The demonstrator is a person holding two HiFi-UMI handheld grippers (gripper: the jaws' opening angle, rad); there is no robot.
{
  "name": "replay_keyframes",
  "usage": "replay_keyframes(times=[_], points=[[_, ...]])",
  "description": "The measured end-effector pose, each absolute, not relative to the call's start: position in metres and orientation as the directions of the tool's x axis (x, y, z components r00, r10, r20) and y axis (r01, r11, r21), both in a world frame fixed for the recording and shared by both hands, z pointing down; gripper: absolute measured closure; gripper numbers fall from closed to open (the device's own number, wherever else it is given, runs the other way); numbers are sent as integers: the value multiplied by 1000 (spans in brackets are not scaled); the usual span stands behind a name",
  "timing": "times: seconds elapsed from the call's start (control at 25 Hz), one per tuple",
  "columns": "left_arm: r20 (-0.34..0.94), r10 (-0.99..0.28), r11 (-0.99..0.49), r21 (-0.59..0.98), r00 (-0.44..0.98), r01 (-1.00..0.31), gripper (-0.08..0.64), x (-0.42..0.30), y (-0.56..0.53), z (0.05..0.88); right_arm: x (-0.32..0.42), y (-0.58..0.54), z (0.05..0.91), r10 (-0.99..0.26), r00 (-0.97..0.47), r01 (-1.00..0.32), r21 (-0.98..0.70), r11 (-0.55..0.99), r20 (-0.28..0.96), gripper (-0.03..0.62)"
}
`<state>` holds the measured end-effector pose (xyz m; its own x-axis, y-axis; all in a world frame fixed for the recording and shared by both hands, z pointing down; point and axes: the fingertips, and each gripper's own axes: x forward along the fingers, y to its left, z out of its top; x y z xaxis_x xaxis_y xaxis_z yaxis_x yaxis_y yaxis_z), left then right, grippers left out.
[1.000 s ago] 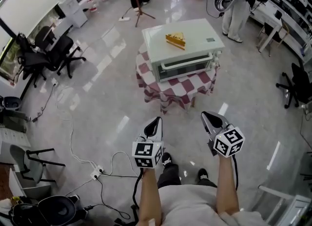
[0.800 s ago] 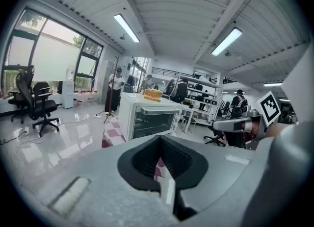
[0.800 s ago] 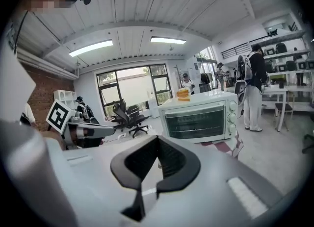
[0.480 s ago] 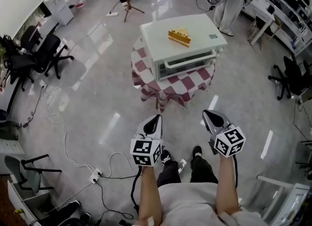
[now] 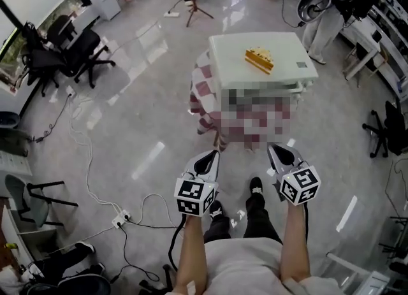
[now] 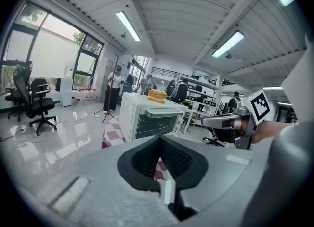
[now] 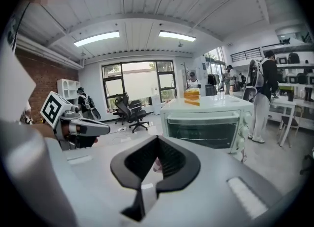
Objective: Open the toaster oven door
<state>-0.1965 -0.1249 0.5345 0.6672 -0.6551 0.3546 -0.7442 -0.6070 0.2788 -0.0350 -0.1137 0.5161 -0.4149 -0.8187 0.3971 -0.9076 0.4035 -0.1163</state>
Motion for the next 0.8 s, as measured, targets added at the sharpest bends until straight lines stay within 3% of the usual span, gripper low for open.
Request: replay_keyframes(times=[0.24, 0.48, 0.8], points=[[376, -698, -571, 220, 609, -791, 554, -181, -148, 530, -11, -157, 515, -797, -452, -876, -30, 482, 400, 589], [385, -691, -555, 259, 612, -790, 555, -126, -173, 540, 18, -186, 518, -759, -467, -821, 97, 563, 453, 589], [415, -659, -584, 244, 628, -774, 554, -61, -198, 546, 47, -226, 533, -710, -399, -581, 439, 686, 580, 589]])
